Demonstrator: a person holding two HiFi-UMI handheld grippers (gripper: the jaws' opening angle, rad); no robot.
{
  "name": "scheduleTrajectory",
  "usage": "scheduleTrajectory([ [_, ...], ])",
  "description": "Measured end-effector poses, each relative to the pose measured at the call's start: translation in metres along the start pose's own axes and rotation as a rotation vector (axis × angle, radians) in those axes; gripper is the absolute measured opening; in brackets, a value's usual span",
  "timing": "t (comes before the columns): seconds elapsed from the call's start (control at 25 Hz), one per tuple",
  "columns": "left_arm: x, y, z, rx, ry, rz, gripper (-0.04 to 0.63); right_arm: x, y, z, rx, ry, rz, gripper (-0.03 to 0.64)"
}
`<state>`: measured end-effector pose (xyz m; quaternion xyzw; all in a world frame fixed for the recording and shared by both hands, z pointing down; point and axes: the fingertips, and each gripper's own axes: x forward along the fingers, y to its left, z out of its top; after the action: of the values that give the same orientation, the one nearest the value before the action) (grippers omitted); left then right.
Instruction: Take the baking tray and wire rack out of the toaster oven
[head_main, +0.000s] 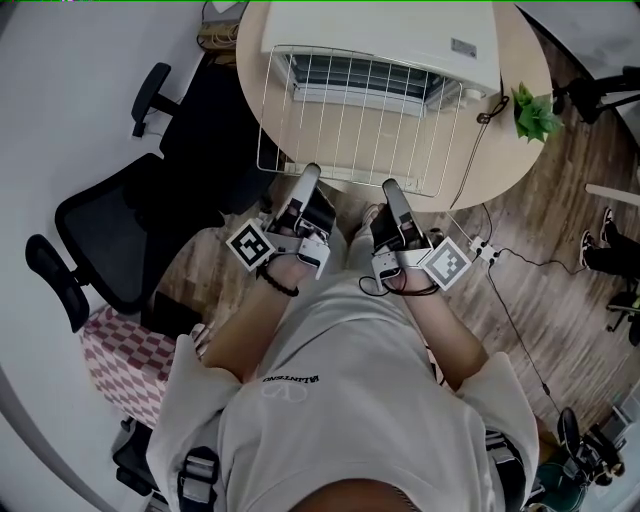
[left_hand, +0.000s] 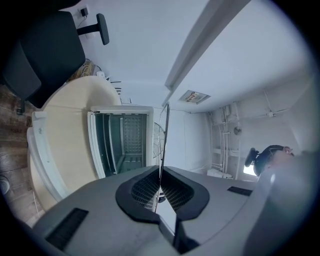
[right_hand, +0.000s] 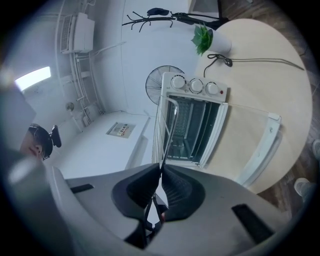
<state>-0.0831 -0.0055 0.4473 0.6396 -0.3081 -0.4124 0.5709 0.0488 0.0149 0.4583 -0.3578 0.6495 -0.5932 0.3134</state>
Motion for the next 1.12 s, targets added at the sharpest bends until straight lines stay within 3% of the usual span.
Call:
scheduleTrajectory([
  [0.64,0.091,-0.025,0.016,0.024,-0.022,-0.073,0.008,0.052,0.038,0.075,-0.099,-0.064,0.078,0.015],
  [1.12,0.159,-0.022,0.038,0.002,-0.072,-0.042,0.008,0.106,0.048,0.128,-0.087,-0.079,0.047,0.015],
])
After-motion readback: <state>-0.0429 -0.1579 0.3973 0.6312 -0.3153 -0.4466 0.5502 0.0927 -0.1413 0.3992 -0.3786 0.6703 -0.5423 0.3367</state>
